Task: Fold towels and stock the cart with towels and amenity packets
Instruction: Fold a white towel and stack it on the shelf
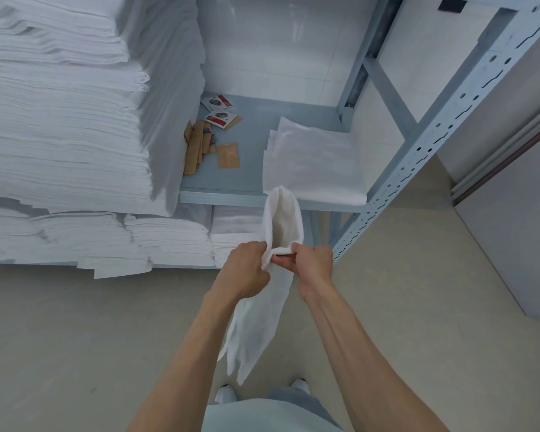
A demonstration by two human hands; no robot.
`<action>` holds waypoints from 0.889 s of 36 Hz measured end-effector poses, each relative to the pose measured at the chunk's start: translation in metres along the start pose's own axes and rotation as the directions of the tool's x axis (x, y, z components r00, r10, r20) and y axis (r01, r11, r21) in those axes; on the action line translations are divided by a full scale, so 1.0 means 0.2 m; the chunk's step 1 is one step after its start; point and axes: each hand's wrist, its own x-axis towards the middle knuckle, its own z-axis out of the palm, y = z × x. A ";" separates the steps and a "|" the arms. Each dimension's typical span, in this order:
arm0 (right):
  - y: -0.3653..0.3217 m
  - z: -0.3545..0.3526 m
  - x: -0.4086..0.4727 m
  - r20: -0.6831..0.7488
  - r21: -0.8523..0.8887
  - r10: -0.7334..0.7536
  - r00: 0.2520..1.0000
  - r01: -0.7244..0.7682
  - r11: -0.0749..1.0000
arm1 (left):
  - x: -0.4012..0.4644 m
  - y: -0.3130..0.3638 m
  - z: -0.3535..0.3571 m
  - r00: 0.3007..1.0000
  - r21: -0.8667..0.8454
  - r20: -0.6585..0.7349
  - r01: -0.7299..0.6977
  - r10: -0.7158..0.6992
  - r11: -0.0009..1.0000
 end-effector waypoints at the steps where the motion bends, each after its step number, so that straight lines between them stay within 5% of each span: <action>1: 0.01 0.00 0.00 0.010 -0.022 -0.005 1.000 0.005 1.000 | -0.01 0.00 0.01 0.998 -0.029 -0.065 0.001 -0.003 1.000; 5: 0.04 -0.04 -0.02 0.027 -0.148 -0.031 0.999 0.035 0.988 | -0.05 -0.01 0.03 0.976 -0.069 -0.217 -0.042 0.026 0.997; 13: -0.04 -0.23 0.11 0.063 -0.590 0.171 0.983 -0.101 0.801 | -0.08 -0.05 -0.02 0.967 0.049 -0.218 -0.125 0.132 0.991; 26: 0.13 -0.31 0.26 0.009 -0.809 0.241 0.970 -0.135 0.572 | -0.18 -0.25 -0.13 0.953 0.052 -0.278 -0.113 0.124 0.992; 29: 0.15 -0.29 0.20 0.052 -0.853 0.172 0.984 -0.046 0.520 | -0.21 -0.30 -0.16 0.944 0.023 -0.317 -0.086 0.089 0.996; 32: 0.08 -0.25 0.18 0.044 -0.853 -0.054 0.998 0.066 0.518 | -0.24 -0.41 -0.22 0.916 -0.114 -0.396 0.016 -0.060 0.993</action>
